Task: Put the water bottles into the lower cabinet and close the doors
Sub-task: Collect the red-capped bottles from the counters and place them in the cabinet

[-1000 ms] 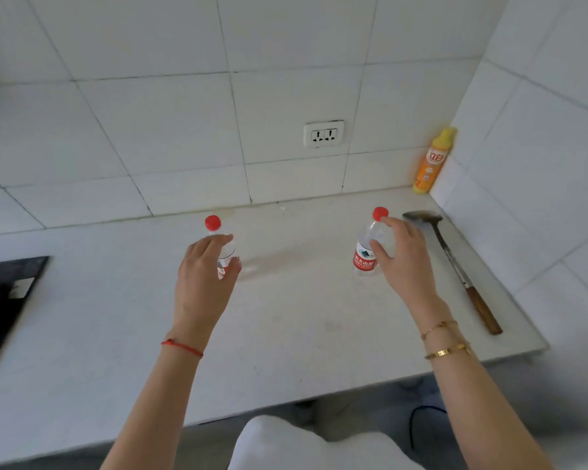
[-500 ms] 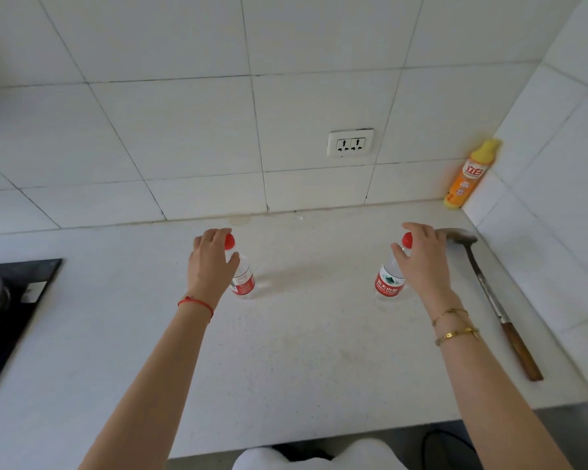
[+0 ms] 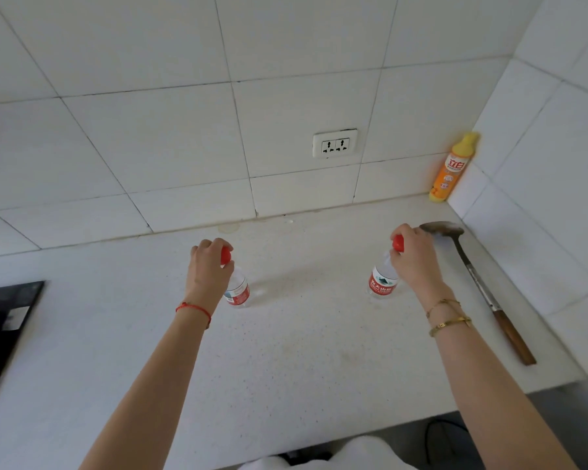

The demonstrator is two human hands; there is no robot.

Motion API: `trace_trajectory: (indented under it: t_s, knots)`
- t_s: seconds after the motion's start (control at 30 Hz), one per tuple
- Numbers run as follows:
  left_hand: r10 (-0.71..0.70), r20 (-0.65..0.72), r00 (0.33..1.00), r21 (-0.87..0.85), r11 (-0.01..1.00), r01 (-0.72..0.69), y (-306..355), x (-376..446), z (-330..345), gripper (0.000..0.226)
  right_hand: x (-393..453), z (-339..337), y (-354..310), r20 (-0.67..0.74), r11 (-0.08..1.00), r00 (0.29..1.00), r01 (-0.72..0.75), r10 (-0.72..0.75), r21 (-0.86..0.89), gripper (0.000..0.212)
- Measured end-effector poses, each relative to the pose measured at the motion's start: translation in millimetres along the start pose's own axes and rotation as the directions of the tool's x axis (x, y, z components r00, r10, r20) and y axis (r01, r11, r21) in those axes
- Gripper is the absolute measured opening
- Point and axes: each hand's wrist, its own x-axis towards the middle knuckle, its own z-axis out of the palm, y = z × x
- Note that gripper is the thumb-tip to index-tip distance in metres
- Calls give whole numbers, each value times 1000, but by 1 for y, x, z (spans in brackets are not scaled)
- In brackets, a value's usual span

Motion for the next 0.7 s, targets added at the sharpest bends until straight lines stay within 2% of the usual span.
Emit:
trace_trajectory:
  t_s: [0.1,0.3,0.47,0.7]
  knots:
    - [52,-38,998,-41,998,-54,7,-8,-9,24,-17,-2,-5,-6,998,998,57,-57,31,22]
    - [175,-119,977,-108,976,-188,19,-38,-31,28,-58,-13,-32,-114,969,973,214,-200,123,27]
    - [181,-155,971,-142,969,-203,22,-84,-40,29,-96,-18,-57,-108,948,971,231,-212,220,30]
    - [117,-198,973,-156,976,-149,19,-168,-58,27,-153,-16,-83,-37,887,932,356,-361,296,28]
